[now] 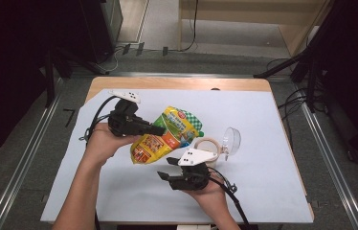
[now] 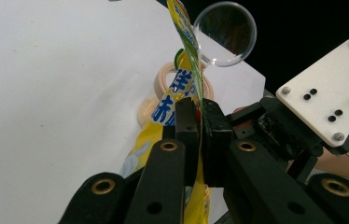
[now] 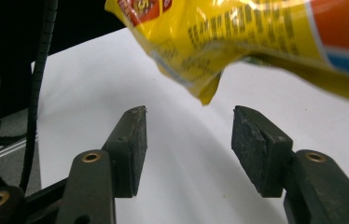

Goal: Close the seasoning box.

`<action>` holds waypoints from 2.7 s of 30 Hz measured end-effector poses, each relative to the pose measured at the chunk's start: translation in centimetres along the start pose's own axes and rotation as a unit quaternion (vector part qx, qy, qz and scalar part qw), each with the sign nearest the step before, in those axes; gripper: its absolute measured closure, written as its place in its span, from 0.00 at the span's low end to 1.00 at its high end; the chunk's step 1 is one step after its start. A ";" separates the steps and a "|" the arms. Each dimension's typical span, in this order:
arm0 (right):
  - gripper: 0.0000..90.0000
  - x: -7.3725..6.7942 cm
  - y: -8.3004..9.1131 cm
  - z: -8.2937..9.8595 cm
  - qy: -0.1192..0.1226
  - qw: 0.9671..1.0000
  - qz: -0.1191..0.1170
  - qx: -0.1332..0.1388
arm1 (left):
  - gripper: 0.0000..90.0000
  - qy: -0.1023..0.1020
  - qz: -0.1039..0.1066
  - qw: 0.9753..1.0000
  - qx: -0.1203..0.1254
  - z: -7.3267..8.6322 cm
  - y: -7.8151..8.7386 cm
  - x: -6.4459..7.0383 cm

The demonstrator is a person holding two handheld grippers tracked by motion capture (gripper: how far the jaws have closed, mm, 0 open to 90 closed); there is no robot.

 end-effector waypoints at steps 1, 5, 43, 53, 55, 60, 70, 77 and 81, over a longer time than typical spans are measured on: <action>0.52 0.0 0.2 0.0 0.001 1.000 -0.001 -0.001 | 0.98 0.002 -0.001 1.000 0.003 0.0 0.2 -0.2; 0.55 0.1 0.9 0.3 -0.002 1.000 -0.012 -0.010 | 0.98 0.011 -0.008 1.000 0.015 0.1 0.7 -0.8; 0.55 1.0 4.5 2.9 -0.013 0.998 -0.050 -0.021 | 0.98 0.075 -0.099 0.991 0.047 2.3 -3.2 -7.7; 0.55 1.0 5.2 2.8 -0.010 0.999 -0.048 -0.022 | 0.98 0.066 -0.096 0.992 0.046 2.9 -2.9 -7.2; 0.55 1.0 5.4 2.8 -0.010 0.998 -0.051 -0.024 | 0.97 0.071 -0.096 0.992 0.049 3.2 -2.6 -7.1; 0.55 1.0 5.4 2.8 -0.011 0.998 -0.052 -0.027 | 0.96 0.077 -0.098 0.991 0.053 3.8 -1.9 -7.0; 0.55 1.0 5.7 2.4 -0.002 0.998 -0.054 -0.024 | 0.95 0.087 -0.107 0.989 0.055 5.4 0.0 -6.9; 0.55 1.0 6.0 2.4 -0.002 0.998 -0.048 -0.029 | 0.95 0.105 -0.107 0.987 0.060 6.7 1.1 -7.0; 0.55 1.0 5.9 2.6 0.001 0.998 -0.046 -0.037 | 0.94 0.107 -0.110 0.986 0.060 7.4 1.8 -7.1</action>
Point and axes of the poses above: each handheld gripper's, and its own axes: y roughly backward along the jaws, z roughly out of its underside, x roughly to its right, the point moved 4 cm from there along -y, roughly forward along the jaws, and after that the axes turned 14 degrees about -z, right-handed, at the moved point
